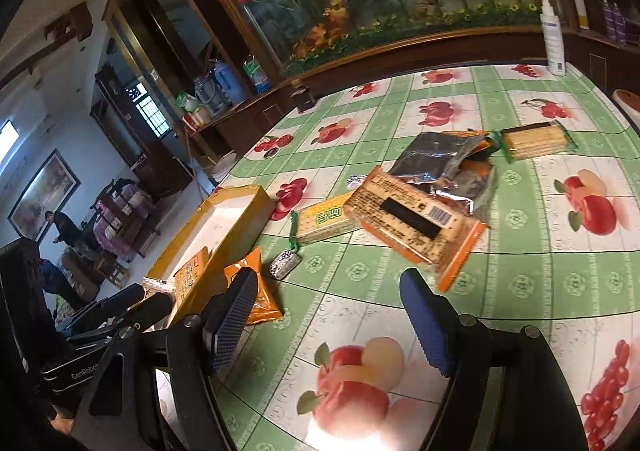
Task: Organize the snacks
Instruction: 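Carry both packs into the yellow box and open both tools, then grasp the orange pastry with the left tool while the right tool grasps the barcode cracker pack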
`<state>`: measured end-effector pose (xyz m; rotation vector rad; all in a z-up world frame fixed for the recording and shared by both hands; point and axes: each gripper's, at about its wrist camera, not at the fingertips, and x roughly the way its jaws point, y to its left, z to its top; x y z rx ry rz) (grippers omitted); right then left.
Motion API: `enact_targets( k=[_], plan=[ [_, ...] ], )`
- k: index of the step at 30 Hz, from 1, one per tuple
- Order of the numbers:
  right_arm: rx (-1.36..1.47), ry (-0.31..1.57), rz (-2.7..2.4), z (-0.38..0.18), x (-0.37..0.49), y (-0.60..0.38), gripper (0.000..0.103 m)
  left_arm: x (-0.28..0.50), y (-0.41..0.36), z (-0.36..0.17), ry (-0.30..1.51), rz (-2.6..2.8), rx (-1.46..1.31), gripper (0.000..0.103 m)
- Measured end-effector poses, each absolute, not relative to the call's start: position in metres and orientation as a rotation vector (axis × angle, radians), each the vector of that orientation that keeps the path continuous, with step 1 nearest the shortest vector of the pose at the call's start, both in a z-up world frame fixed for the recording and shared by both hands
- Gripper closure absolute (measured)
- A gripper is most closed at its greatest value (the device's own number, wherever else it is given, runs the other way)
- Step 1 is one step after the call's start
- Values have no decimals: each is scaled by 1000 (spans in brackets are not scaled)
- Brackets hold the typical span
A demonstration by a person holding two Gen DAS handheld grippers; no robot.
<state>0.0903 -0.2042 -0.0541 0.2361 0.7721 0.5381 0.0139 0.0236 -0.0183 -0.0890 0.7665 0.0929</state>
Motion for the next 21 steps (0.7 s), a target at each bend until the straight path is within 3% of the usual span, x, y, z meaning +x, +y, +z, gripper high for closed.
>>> enact_targets(
  k=[10,21],
  plan=[
    [169,692,468,-46,65,-231,24,12,-13,-14,743,122,-16,23],
    [185,737,420,-61,70,-251,23,47,-26,-55,896,156,-78,20]
  ],
)
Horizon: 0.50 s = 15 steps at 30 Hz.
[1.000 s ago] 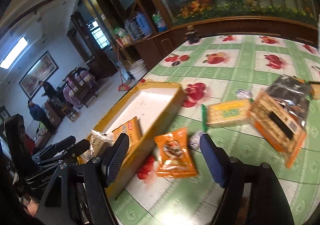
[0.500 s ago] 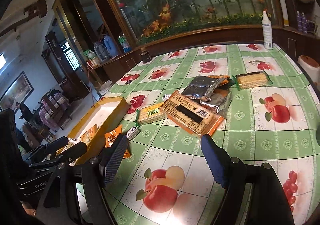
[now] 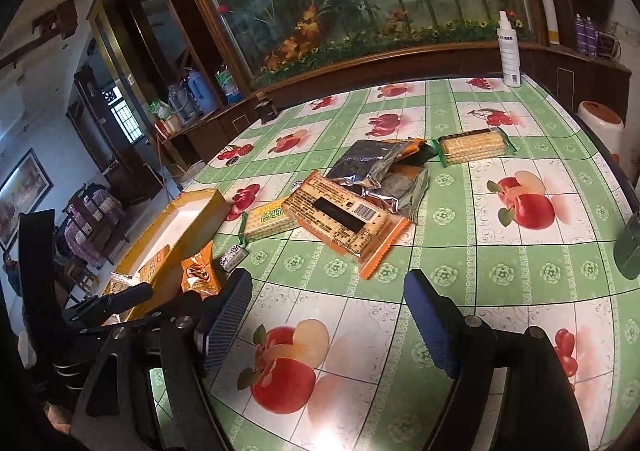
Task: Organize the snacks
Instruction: 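Grasp the orange pastry with the left tool while the right tool grasps the barcode cracker pack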
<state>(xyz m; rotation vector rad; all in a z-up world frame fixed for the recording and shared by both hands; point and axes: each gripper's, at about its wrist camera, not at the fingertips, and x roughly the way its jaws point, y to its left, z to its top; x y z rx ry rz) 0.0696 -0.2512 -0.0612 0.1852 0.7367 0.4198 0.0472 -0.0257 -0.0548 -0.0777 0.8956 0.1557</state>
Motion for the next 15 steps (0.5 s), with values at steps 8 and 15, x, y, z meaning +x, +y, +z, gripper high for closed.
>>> enact_targets(
  k=[8,15],
  plan=[
    [168,779,400,-72,86,-255,22,75,-9,-78,951,225,-145,20],
    [47,842,512,-84,136,-230,22,95,2,-92,984,239,-197,20]
  ],
)
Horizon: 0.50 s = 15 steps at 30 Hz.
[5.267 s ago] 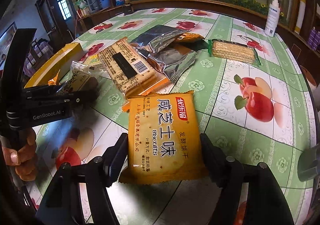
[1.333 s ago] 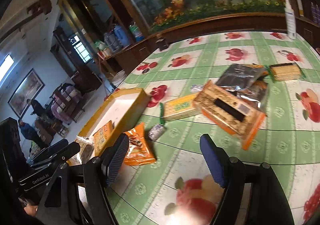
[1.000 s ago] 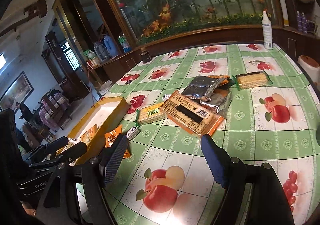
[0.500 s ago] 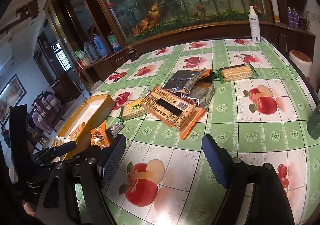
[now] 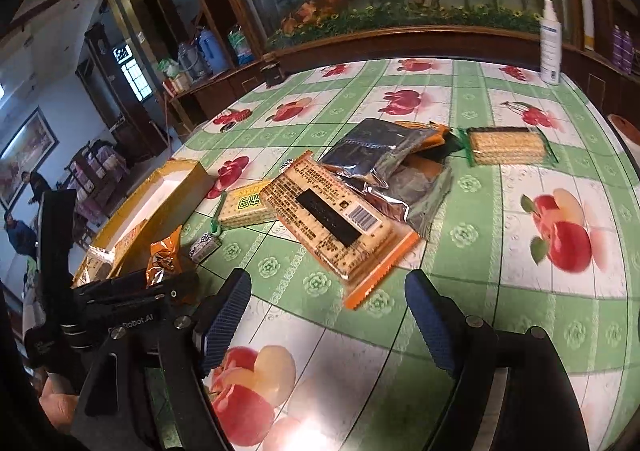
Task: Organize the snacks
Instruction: 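Grasp the orange pastry with the left tool while the right tool grasps the barcode cracker pack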
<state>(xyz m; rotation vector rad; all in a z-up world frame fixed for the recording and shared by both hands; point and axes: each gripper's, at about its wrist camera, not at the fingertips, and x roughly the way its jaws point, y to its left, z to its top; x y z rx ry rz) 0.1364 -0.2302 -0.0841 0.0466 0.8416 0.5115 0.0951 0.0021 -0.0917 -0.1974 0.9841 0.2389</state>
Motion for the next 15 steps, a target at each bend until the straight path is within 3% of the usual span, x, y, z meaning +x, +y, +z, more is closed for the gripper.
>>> enact_targets(
  k=[15],
  plan=[
    [-134,930,637,-111,201,-182,19,123,0,-104,1004,264,-162,18]
  ],
)
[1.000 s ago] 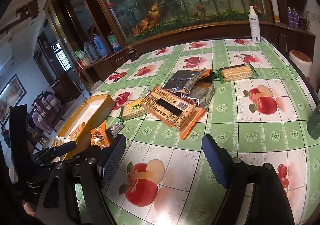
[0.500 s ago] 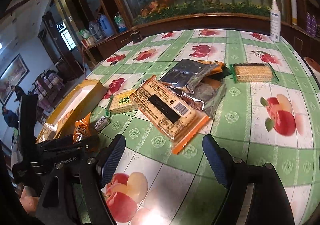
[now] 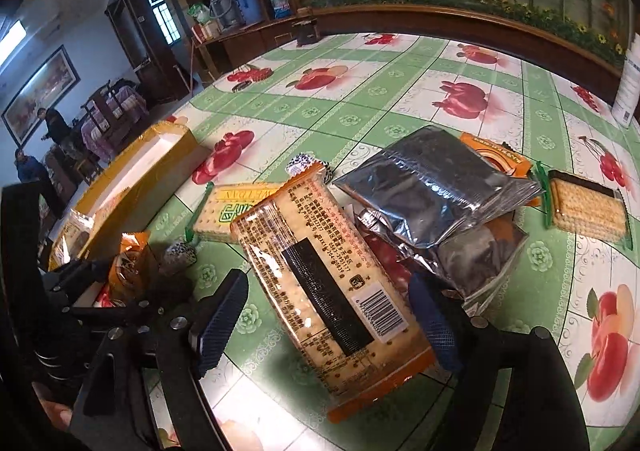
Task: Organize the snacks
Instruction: 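Grasp the orange pastry with the left tool while the right tool grasps the barcode cracker pack, then carry both packs into the yellow box and release them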
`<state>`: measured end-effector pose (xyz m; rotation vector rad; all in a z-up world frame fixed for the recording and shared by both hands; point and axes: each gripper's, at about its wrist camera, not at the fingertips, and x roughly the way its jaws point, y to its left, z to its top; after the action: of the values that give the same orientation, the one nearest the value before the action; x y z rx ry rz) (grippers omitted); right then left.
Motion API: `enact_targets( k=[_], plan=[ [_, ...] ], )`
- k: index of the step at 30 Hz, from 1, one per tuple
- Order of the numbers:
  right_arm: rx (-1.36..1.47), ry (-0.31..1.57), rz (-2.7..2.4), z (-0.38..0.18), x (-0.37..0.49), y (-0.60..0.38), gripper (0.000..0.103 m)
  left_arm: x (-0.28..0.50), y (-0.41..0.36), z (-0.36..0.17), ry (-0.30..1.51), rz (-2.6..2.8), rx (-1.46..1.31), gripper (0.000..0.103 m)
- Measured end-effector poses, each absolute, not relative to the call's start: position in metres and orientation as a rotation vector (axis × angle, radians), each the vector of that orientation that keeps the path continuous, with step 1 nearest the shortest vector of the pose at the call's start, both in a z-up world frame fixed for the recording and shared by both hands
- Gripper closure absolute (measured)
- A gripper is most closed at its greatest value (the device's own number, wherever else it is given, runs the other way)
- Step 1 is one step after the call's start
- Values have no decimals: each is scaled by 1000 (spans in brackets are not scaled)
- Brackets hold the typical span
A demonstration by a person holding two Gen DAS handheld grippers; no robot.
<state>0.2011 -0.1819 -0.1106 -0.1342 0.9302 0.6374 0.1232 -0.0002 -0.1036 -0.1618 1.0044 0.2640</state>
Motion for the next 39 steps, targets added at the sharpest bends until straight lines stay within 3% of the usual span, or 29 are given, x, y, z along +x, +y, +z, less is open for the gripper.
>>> enact_targets(
  k=[3,4,5,7,21,39],
  plan=[
    [-252,937,608,-119,192,-169,26,123,-2,-104,982,234,-149,21],
    [-257,935,602,-117,188,-168,39,123,-5,-103,970,223,-134,30],
    [-244,938,603,-116,185,-170,42,122,-7,-102,960,207,-122,36],
    [-193,951,616,-114,180,-176,47,121,-14,-100,956,173,-103,58],
    [83,944,574,-99,129,-225,48,91,-18,-93,920,-2,-176,68],
    [173,878,615,-82,81,-228,48,31,17,-52,807,55,-184,68]
  ],
)
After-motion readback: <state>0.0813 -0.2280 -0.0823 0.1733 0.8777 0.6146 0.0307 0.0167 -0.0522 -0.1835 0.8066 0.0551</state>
